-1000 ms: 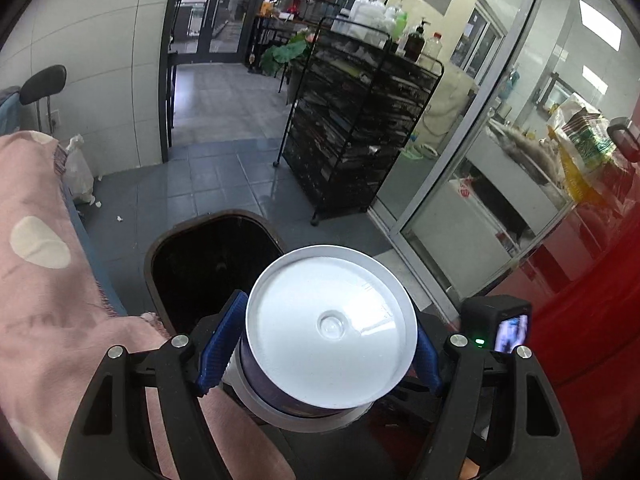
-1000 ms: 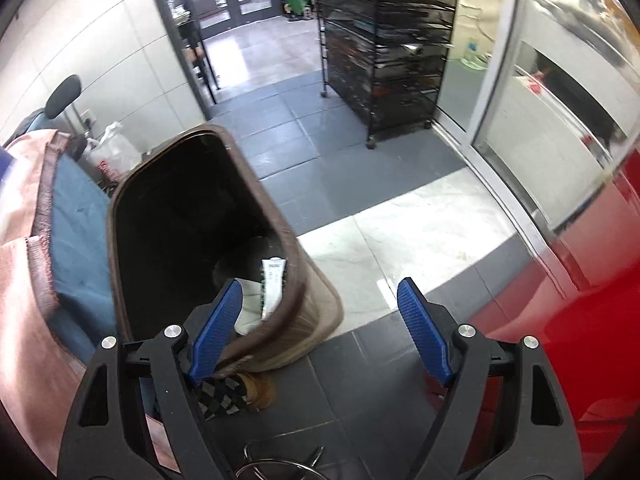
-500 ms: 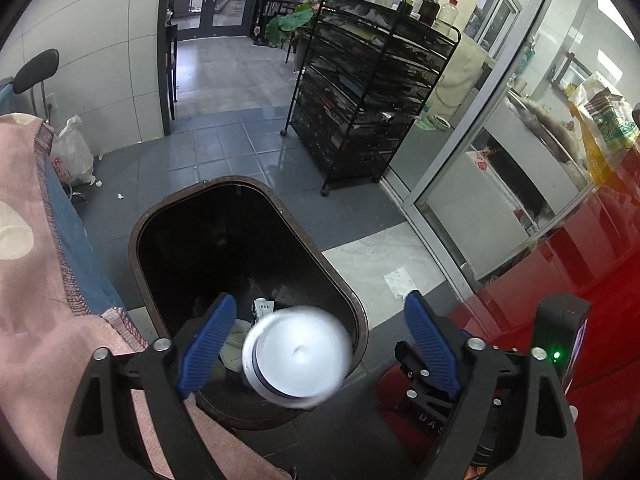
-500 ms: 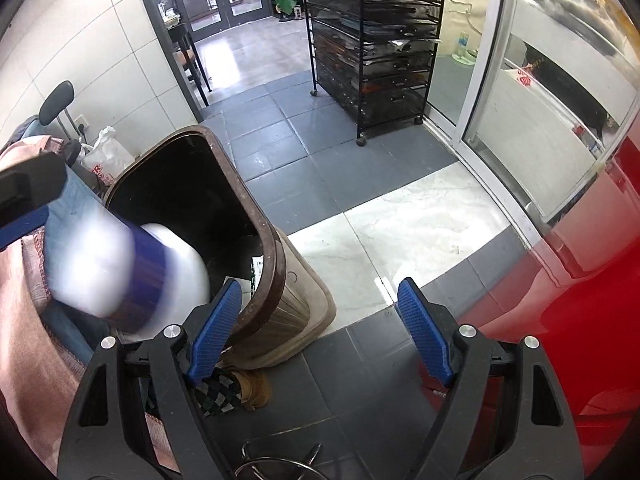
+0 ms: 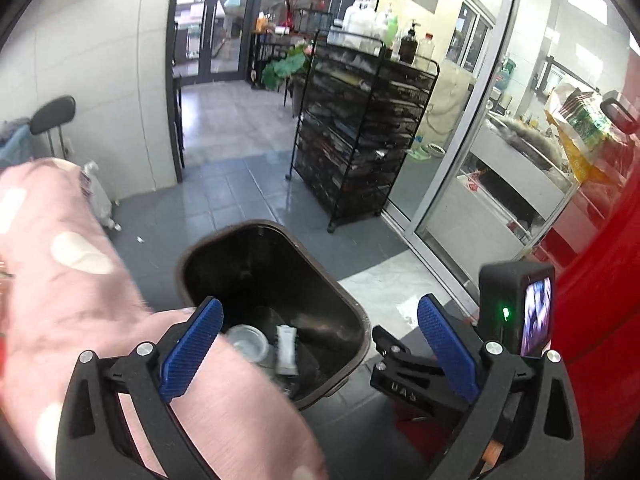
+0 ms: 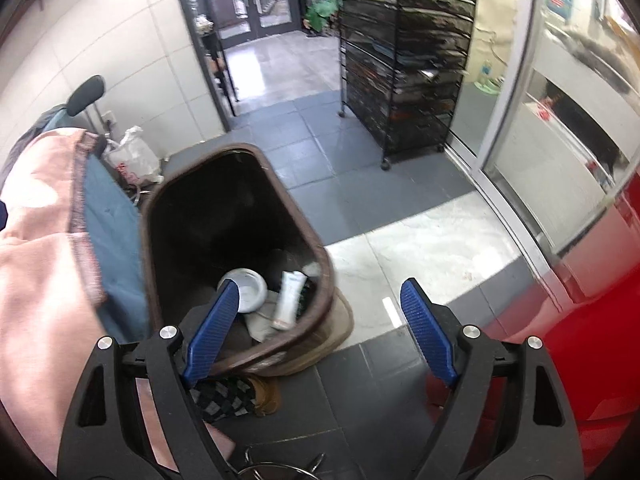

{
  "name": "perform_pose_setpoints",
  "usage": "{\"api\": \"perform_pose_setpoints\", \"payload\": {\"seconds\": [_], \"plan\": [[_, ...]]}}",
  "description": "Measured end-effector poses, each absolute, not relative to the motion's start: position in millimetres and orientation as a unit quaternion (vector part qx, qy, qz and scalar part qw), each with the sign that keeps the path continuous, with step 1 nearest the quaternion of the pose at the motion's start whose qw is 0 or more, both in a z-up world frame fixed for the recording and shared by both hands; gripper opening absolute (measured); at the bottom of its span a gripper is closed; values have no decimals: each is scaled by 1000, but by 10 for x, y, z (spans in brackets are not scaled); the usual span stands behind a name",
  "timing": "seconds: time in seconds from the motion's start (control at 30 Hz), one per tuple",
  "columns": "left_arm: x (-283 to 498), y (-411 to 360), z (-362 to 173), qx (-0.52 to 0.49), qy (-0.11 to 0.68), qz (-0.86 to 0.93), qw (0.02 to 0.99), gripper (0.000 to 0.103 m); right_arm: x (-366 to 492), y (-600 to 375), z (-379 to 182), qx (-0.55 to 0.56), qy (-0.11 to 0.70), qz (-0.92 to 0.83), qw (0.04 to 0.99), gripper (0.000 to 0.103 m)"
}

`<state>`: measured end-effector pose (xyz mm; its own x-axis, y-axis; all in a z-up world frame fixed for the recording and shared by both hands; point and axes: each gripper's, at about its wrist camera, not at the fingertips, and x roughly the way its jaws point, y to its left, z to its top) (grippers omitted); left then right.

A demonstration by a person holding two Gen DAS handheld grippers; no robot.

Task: Collect trash
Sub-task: 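Return both tools to the table toward the yellow foam net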

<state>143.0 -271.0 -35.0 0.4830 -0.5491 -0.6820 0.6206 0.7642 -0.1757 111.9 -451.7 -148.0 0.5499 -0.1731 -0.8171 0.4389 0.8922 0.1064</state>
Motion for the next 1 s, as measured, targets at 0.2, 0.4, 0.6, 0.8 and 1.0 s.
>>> {"api": "perform_pose_setpoints", "payload": {"seconds": [0.2,0.4,0.6,0.8,1.0], "plan": [[1215,-2227,-204,38,345,-307,886,97,1196,-4137,-1211,125,420,-129,890,83],[1073,-1738,-128,42,321,-239,916,97,1278,-3678,-973,98,400,-63,909,83],[1047,-1207,-106,32,322,-172,931,97,1340,-3228,-788,72,388,-9,919,83],[1187,-608,-244,-9,365,-109,924,96,1432,-2838,-620,45,380,41,923,83],[1299,-307,-370,-5,394,-79,916,95,1525,-2526,-468,28,371,87,924,83]]}}
